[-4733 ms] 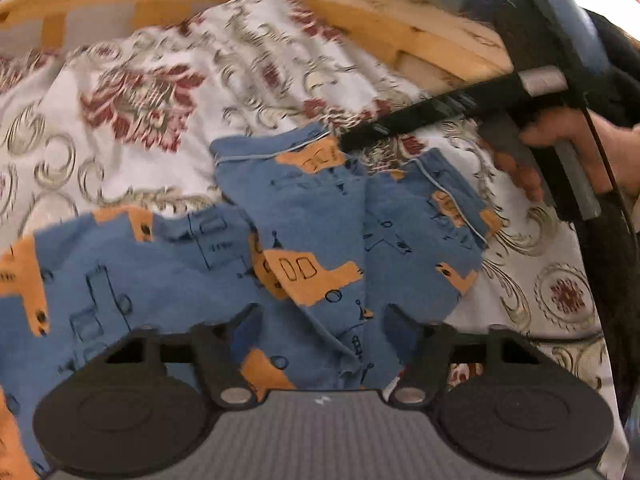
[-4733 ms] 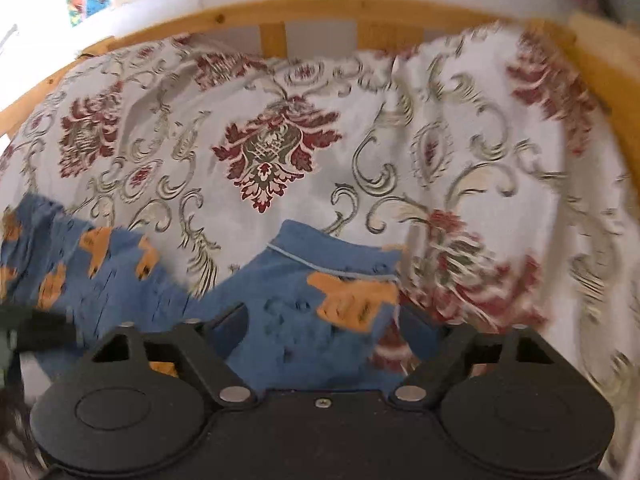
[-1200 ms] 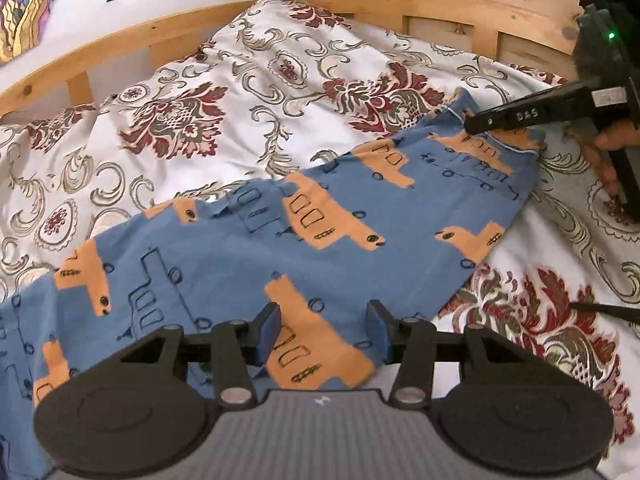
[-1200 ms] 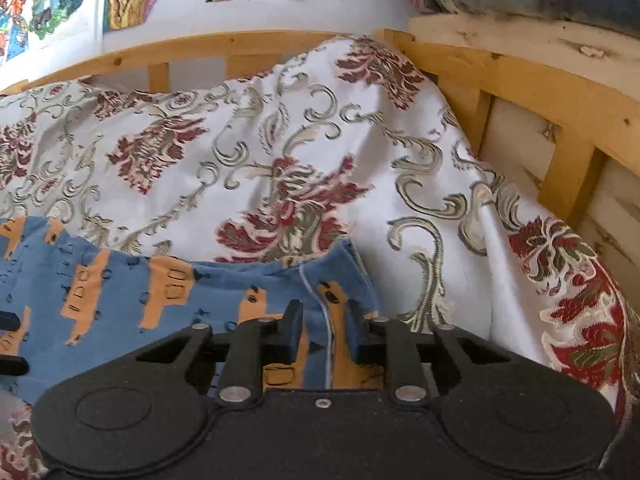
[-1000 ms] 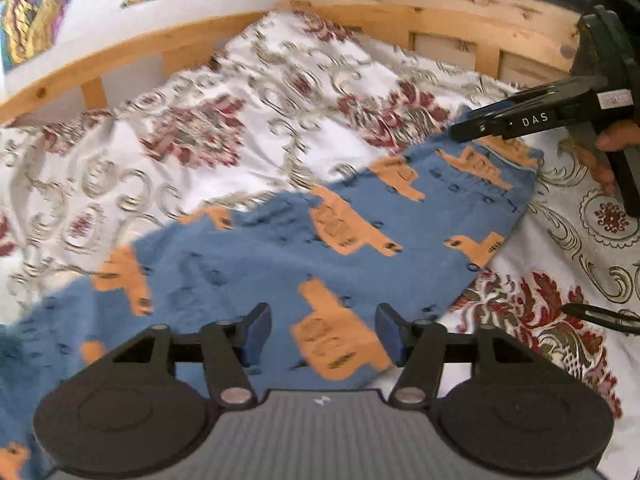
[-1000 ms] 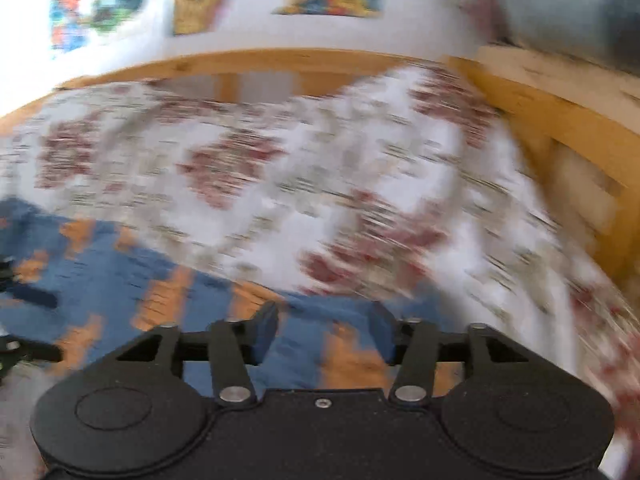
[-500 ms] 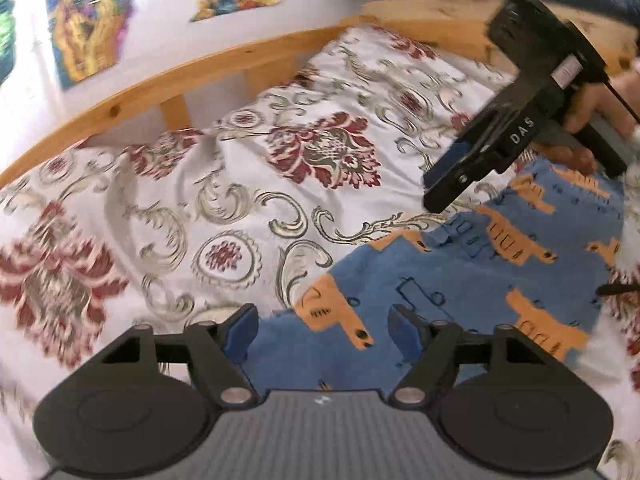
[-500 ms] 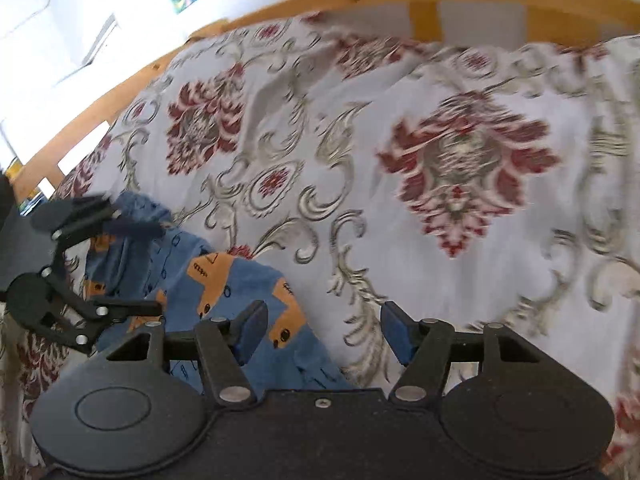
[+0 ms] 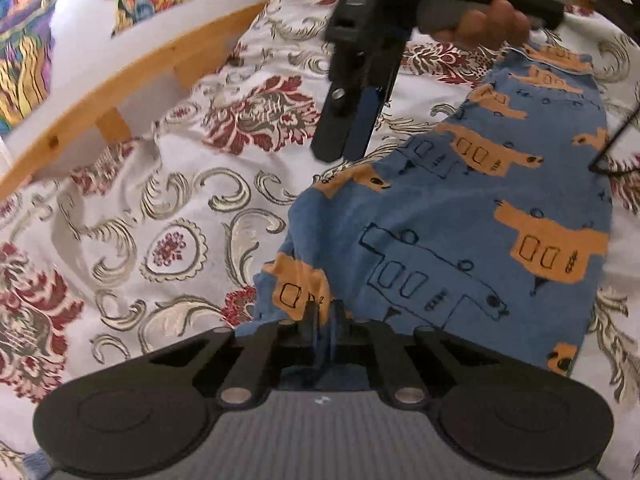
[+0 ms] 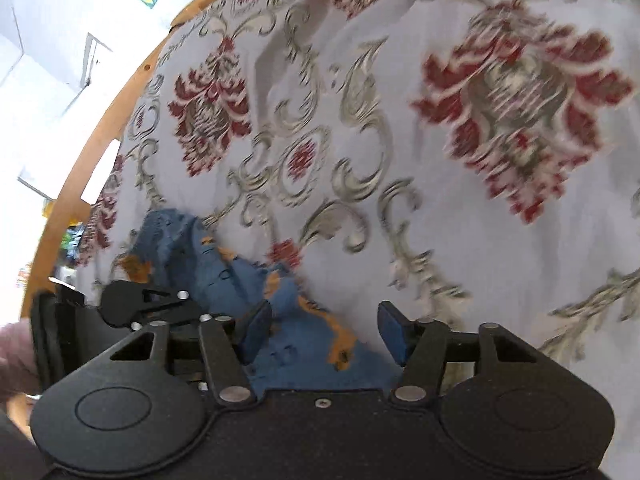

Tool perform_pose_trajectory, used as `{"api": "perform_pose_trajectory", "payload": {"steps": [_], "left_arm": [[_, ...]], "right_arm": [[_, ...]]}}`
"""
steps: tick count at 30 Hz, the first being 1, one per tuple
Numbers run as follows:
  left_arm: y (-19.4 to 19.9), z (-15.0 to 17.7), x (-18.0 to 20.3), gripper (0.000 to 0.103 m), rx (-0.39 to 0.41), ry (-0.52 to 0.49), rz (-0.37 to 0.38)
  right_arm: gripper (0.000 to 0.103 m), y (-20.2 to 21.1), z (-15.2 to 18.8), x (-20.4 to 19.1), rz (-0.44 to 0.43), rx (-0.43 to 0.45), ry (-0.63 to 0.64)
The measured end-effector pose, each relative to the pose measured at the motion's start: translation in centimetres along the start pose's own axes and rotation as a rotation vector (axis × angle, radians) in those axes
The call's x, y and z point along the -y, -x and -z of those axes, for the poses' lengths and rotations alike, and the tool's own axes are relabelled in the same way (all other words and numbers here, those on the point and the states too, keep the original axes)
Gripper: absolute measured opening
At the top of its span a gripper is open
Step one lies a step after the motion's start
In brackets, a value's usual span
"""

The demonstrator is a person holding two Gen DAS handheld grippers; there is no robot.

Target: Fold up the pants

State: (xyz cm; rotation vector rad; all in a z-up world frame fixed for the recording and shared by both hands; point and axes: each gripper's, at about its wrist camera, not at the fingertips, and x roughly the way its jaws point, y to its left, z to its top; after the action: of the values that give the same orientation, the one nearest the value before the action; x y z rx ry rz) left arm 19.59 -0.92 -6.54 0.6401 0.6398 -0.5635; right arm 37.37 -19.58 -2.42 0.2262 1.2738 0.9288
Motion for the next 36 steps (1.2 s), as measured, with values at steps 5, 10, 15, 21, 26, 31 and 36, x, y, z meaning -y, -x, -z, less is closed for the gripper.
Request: {"api": "perform_pose_trajectory", "payload": {"steps": [5,10,15,21,26,31,36], "left_arm": [[0.2,0.8,2.2,0.005,0.03,-0.134,-0.061],[0.2,0.9,2.2,0.005,0.047,-0.115,-0.064],[0.4,1.4,2.5,0.005,0.07,-0.119,-0.072],[1.3,2.2,2.8,0.005,0.097,-0.138,-0.074],[1.7,3.0,3.5,0.005,0.113,-0.153,-0.089],[1.7,2.8,3.3,0.005,0.113,-0.13,-0.088],[1.7,2.6,3.2,0.007,0.119,-0.116,-0.114]], "right_arm": [[0.047,-1.6,-2.3,-0.4,-0.042,-0.047,-0.097],[0.04,-4.0,-3.4,-0.7,-0.037,-0.152,-0.137],[0.035,-6.0,-3.8,-1.7,-0.083,-0.23,-0.146],[0.037,-7.5,-2.4,-3.0,-0.144,-0.315,-0.173],[0.044,-7.7,-2.1,-1.4,-0.165,-0.205,-0.328],[0.031,-8.9,-2.4,-1.3,-0.122,-0.198,-0.391],[0.006,-7.5,-2.6,-2.6,-0.036,-0.066,-0.352]]}}
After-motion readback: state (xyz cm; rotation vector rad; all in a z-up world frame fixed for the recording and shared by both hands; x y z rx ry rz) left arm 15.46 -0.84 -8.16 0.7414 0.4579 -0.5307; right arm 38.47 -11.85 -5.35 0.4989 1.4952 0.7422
